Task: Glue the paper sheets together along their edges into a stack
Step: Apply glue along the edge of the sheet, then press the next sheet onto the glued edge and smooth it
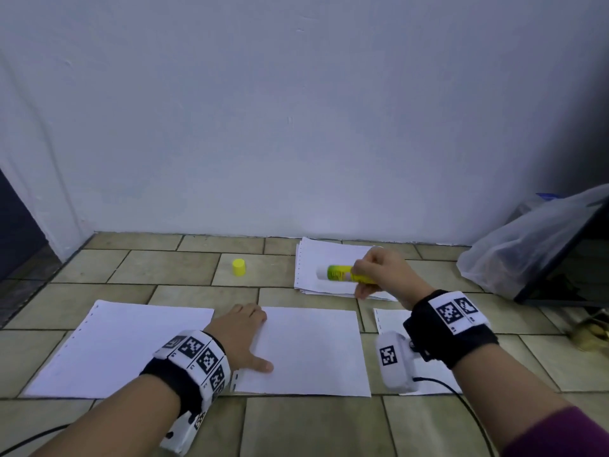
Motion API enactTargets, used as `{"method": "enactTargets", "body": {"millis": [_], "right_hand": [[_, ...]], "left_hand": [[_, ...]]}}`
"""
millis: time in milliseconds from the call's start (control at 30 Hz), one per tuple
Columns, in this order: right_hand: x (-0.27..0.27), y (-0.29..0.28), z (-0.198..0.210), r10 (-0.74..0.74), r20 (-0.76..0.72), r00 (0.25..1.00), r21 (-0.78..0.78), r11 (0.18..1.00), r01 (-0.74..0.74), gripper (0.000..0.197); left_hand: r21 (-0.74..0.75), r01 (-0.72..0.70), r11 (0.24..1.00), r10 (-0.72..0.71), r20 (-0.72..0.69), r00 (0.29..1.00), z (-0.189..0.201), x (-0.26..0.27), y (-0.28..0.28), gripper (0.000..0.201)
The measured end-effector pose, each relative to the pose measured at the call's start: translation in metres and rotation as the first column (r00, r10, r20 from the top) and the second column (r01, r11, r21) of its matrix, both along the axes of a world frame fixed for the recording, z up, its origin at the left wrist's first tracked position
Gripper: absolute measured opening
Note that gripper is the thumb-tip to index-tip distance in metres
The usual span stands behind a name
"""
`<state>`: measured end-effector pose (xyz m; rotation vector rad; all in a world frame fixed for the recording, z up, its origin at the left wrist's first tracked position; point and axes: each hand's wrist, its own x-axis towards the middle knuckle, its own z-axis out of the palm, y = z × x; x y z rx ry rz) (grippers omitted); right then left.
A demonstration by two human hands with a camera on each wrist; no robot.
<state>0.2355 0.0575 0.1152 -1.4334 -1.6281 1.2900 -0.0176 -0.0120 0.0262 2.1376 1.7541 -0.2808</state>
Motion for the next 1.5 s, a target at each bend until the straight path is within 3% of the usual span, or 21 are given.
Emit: {"method": "enactTargets", "body": {"millis": [33,100,167,233,333,367,433,533,667,867,1000,1133,1167,1233,1267,1300,1367,1400,1433,1500], "right_hand": [[-0.009,0.000,-0.002,-0.050,-0.179,0.983,-0.098,0.995,0.033,0.011],[-0.026,0.000,-0.010,-0.126,-0.447,0.885,-0.338,0.940,-0.037,0.020],[-0.043,0.000,-0.021,-0.158,-0.604,0.781,-0.477,0.857,-0.196,0.030],[-0.060,0.005,-0.034,-0.137,-0.670,0.729,-0.466,0.842,-0.271,0.029],[-0.089,0.014,-0.045,-0.082,-0.539,0.838,-0.349,0.928,-0.133,0.009],[-0.098,0.020,-0.049,-0.070,-0.439,0.896,-0.283,0.957,-0.064,0.004],[-0.112,0.033,-0.058,-0.047,-0.139,0.989,-0.090,0.995,0.035,0.012],[-0.128,0.049,-0.067,-0.024,0.279,0.960,0.130,0.991,-0.013,0.029],[-0.140,0.063,-0.076,0.016,0.480,0.877,0.186,0.975,-0.119,0.024],[-0.145,0.069,-0.085,0.007,0.547,0.837,0.195,0.971,-0.136,0.019],[-0.138,0.068,-0.080,0.053,0.623,0.781,0.138,0.975,-0.177,0.037],[-0.102,0.053,-0.047,0.028,0.366,0.930,0.223,0.968,-0.117,0.036],[-0.084,0.048,-0.035,0.008,0.315,0.949,0.267,0.959,-0.097,0.029],[-0.042,0.038,-0.019,-0.006,0.347,0.938,0.293,0.951,-0.103,0.019],[-0.019,0.034,-0.014,0.008,0.432,0.902,0.264,0.955,-0.135,0.019],[0.001,0.028,-0.011,0.038,0.581,0.813,0.199,0.962,-0.186,0.023],[0.037,0.015,-0.015,0.152,0.858,0.491,-0.037,0.971,-0.236,0.044],[0.050,0.008,-0.021,0.218,0.910,0.353,-0.154,0.967,-0.202,0.056],[0.061,-0.001,-0.026,0.275,0.917,0.290,-0.237,0.958,-0.159,0.068],[0.077,-0.014,-0.040,0.316,0.892,0.324,-0.304,0.948,-0.090,0.087]], "left_hand": [[-0.010,0.003,1.000,-0.003,-0.006,1.000,0.001,-0.001,0.001,0.091],[-0.037,0.028,0.999,-0.029,-0.031,0.999,0.003,-0.004,0.002,0.090],[-0.058,0.043,0.997,-0.046,-0.038,0.998,0.005,-0.007,0.003,0.092],[-0.060,0.040,0.997,-0.041,-0.018,0.999,0.002,-0.010,0.002,0.094],[-0.051,-0.033,0.998,0.035,0.044,0.998,-0.004,-0.014,0.000,0.094],[-0.053,-0.040,0.998,0.042,0.054,0.998,-0.005,-0.014,0.000,0.094],[-0.056,-0.020,0.998,0.023,0.052,0.998,-0.005,-0.014,-0.001,0.094],[-0.057,-0.008,0.998,0.012,0.070,0.997,-0.005,-0.015,-0.001,0.092],[-0.063,-0.024,0.998,0.032,0.122,0.992,-0.008,-0.020,-0.002,0.094],[-0.028,-0.037,0.999,0.041,0.131,0.991,-0.010,-0.021,-0.003,0.100],[-0.032,-0.043,0.999,0.046,0.125,0.991,-0.009,-0.020,-0.003,0.102],[-0.055,-0.043,0.998,0.051,0.140,0.989,-0.006,-0.021,-0.001,0.103],[-0.063,-0.052,0.997,0.061,0.148,0.987,-0.006,-0.022,-0.001,0.104],[-0.069,-0.061,0.996,0.071,0.159,0.985,-0.006,-0.021,0.000,0.103],[-0.069,-0.061,0.996,0.071,0.161,0.984,-0.006,-0.021,0.001,0.103],[-0.069,-0.062,0.996,0.073,0.163,0.984,-0.005,-0.020,0.001,0.102],[-0.062,-0.079,0.995,0.088,0.172,0.981,-0.005,-0.019,0.001,0.101],[-0.056,-0.089,0.994,0.097,0.177,0.979,-0.004,-0.019,0.001,0.100],[-0.055,-0.097,0.994,0.105,0.179,0.978,-0.004,-0.018,0.001,0.099],[-0.064,-0.107,0.992,0.117,0.190,0.975,-0.005,-0.017,0.000,0.096]]}}
